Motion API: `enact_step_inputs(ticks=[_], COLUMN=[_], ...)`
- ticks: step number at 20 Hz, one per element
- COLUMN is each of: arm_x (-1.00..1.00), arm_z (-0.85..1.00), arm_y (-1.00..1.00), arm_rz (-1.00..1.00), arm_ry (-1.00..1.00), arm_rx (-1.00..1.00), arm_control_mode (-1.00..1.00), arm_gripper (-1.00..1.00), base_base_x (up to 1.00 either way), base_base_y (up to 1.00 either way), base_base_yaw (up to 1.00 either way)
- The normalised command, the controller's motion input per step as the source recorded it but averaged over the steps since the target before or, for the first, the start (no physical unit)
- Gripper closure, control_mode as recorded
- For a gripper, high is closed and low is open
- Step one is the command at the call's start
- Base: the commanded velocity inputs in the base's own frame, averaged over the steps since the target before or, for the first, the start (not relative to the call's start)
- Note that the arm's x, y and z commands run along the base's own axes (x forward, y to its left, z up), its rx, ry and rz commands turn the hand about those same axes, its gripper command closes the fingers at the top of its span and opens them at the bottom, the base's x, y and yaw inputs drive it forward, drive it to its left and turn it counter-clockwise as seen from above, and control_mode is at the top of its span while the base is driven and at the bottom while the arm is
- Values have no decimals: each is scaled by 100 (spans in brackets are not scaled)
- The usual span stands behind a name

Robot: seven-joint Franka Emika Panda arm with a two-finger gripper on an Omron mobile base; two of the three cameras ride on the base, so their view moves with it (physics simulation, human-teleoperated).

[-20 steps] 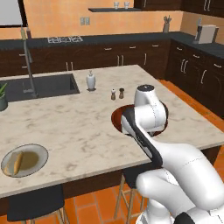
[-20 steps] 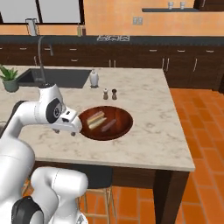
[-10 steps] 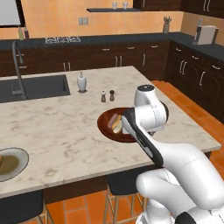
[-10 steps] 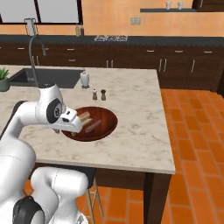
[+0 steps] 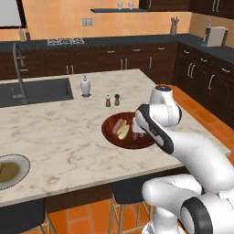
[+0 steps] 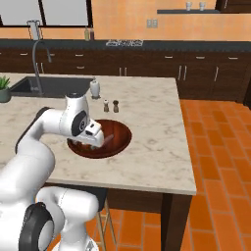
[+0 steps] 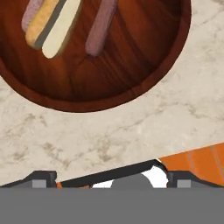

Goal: Place one bun and one sausage from the bowl on each plate.

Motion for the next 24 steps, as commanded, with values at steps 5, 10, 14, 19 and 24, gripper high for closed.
enact_step_inputs(ticks=[5,10,14,19,24], arm_x=[100,100,83,76,63], arm_z=[0,-35,-76,-66,-58], arm_y=[0,2,-16,0,0], arm_rz=[-9,-3,-6,-8,-6], arm_ry=[29,18,2,2,3], arm_rx=[7,0,0,-1,-3], arm_control_mode=[-100,-100,-100,-100,-100], arm_gripper=[-100,-100,-100,-100,-100], base_base_x=[0,0,0,0,0], base_base_y=[0,0,0,0,0], base_base_yaw=[0,0,0,0,0])
